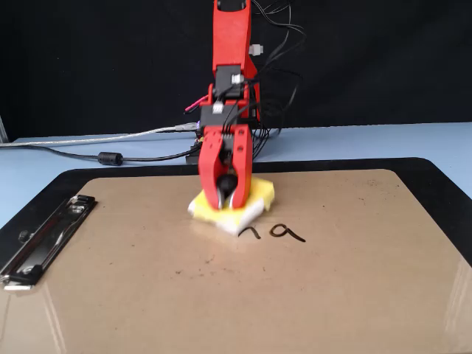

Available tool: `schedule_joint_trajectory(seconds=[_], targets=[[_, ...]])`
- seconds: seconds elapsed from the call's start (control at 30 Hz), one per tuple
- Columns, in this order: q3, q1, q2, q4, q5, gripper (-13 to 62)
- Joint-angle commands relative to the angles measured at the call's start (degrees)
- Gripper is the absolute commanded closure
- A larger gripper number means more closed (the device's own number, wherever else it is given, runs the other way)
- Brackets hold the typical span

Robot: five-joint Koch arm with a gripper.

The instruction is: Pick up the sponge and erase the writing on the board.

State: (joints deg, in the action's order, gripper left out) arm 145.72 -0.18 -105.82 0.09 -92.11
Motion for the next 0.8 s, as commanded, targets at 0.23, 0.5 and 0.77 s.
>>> schedule_joint_trajectory(seconds=[0.23, 0.5, 0.77], targets=[[9.4, -1.0, -15.5, 1.6, -1.7, 57.4], [-24.5, -2.6, 26.2, -6.1, -2.6, 57.4], [-11.1, -8.4, 11.2, -5.6, -6.8, 57.4]])
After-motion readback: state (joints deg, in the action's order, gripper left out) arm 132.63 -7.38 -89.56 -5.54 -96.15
